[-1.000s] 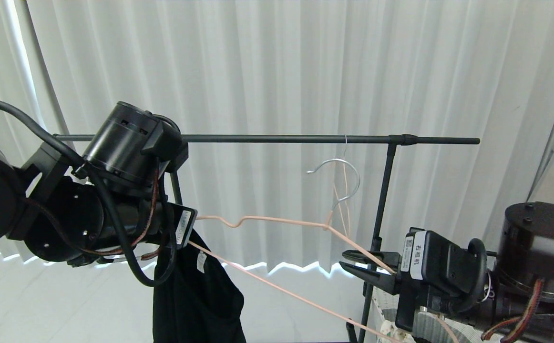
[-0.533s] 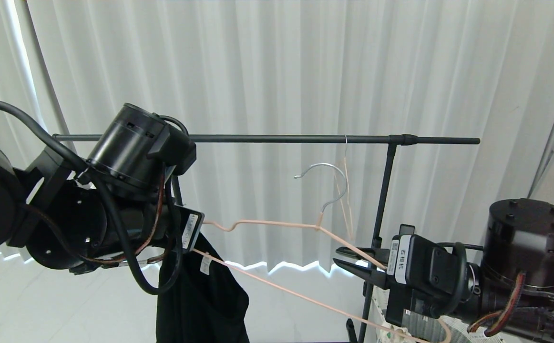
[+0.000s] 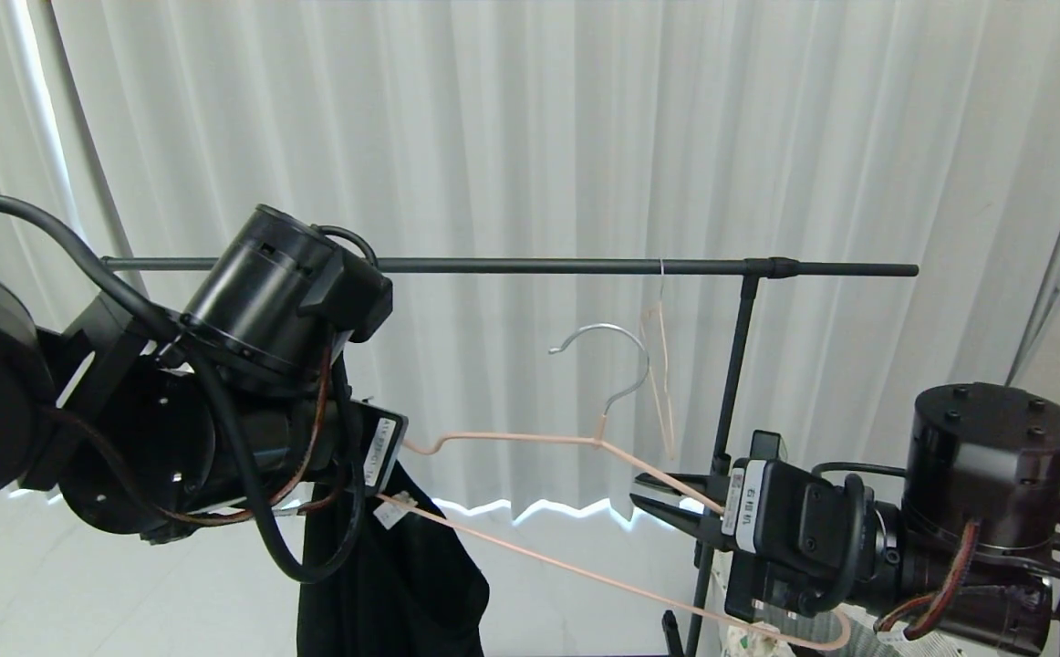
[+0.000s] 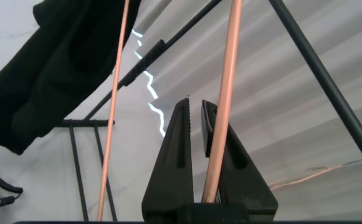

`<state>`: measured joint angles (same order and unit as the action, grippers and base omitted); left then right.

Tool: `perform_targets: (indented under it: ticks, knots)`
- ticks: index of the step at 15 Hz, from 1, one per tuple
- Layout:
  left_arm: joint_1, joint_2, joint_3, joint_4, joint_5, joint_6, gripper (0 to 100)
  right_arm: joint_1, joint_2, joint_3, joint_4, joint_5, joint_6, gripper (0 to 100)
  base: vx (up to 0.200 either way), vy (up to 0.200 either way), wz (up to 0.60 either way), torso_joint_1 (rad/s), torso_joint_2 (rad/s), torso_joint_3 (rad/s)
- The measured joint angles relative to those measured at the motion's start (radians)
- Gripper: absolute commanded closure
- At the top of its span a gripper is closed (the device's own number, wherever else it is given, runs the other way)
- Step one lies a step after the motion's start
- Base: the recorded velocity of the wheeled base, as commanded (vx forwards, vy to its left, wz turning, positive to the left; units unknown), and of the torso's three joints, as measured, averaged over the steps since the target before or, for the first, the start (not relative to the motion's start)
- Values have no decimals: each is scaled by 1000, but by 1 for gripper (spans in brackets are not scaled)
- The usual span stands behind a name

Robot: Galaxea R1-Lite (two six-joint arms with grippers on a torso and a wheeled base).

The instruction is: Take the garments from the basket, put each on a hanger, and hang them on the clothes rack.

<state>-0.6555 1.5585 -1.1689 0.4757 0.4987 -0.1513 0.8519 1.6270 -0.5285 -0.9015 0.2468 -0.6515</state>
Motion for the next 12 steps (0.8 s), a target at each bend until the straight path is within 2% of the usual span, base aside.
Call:
perform_targets:
  ticks: [3,4,7,9,12]
  knots:
    - [-43,6,-3,0,0,-51,100,0,14,1,-16,-39,-3,100,0,0,0,0,0,0]
    - [-48,6,-3,1,0,-54,100,-1,17,5,-18,-62,-2,100,0,0,0,0,0,0]
    - [-46,7,-5,1,6,-55,100,-17,15,20,-21,-71,-3,100,0,0,0,0,0,0]
    - [-40,9,-7,1,48,-56,100,-45,5,27,-21,-82,-4,100,0,0,0,0,0,0]
    - [-39,13,-7,1,56,-57,100,-87,-14,29,-20,-99,-7,100,0,0,0,0,0,0]
